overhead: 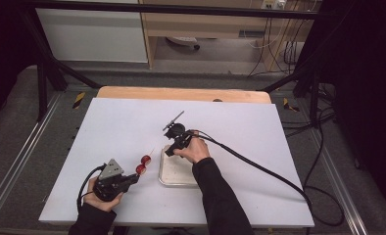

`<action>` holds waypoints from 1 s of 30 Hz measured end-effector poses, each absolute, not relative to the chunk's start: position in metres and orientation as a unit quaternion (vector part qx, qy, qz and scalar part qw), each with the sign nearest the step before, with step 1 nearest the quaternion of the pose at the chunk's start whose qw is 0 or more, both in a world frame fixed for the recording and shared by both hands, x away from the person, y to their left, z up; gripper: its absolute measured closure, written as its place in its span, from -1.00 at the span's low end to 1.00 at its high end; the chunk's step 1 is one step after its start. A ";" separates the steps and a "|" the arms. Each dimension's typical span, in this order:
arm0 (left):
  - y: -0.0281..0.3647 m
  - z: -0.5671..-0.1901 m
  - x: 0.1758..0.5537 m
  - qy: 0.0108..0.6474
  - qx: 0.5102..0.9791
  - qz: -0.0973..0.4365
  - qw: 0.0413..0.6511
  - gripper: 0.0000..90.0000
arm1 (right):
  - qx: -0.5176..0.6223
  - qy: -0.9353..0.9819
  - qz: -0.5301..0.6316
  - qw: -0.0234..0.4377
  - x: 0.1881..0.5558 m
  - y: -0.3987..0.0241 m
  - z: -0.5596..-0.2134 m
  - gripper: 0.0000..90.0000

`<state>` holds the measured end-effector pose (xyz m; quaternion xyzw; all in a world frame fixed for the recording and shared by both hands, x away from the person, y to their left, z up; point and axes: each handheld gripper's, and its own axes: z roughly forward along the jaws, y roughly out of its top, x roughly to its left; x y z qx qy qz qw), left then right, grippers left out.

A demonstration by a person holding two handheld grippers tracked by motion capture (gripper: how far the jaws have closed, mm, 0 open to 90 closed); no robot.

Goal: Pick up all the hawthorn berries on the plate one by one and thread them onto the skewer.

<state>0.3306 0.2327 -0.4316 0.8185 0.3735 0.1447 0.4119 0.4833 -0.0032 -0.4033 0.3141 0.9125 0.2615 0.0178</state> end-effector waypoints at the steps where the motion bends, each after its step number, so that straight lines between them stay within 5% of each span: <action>1: 0.233 -0.431 0.330 0.374 0.818 0.146 0.413 0.95 | 0.325 0.906 0.270 0.016 0.481 -0.004 -0.400 0.37; 14: 0.229 -0.428 0.326 0.375 0.808 0.153 0.428 0.95 | 0.414 0.793 0.446 -0.041 0.447 -0.054 -0.375 0.37; 30: 0.202 -0.419 0.310 0.388 0.787 0.160 0.453 0.95 | 0.466 0.604 0.645 -0.051 0.406 -0.086 -0.402 0.38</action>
